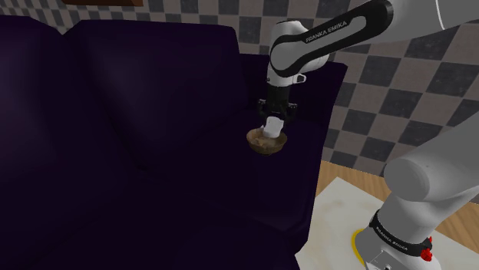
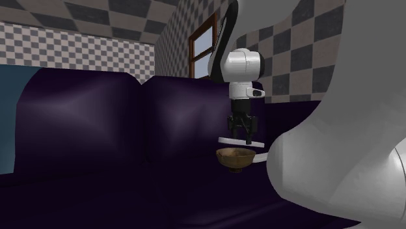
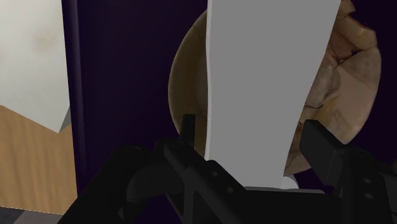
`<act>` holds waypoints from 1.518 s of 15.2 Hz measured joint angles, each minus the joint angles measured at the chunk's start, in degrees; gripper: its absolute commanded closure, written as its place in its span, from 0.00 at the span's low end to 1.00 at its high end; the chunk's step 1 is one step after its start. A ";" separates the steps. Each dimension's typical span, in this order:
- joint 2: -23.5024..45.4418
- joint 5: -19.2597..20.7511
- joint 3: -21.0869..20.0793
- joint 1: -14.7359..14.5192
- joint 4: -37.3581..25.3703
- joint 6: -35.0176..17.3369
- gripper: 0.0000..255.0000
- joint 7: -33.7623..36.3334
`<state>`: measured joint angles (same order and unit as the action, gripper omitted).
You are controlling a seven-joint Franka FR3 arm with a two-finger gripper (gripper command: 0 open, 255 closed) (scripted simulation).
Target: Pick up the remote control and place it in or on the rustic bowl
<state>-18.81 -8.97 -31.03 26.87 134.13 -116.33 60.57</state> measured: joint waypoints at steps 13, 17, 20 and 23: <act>0.29 0.08 -0.12 0.04 0.42 -0.75 0.00 0.06; -0.66 -0.04 0.19 -0.10 -2.72 3.18 0.00 0.27; -1.51 -0.02 0.94 0.04 -5.16 6.46 0.00 -0.24; -1.73 -0.07 1.06 0.02 -5.27 6.82 0.00 -0.34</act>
<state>-20.53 -9.04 -29.97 26.89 128.86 -109.51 60.23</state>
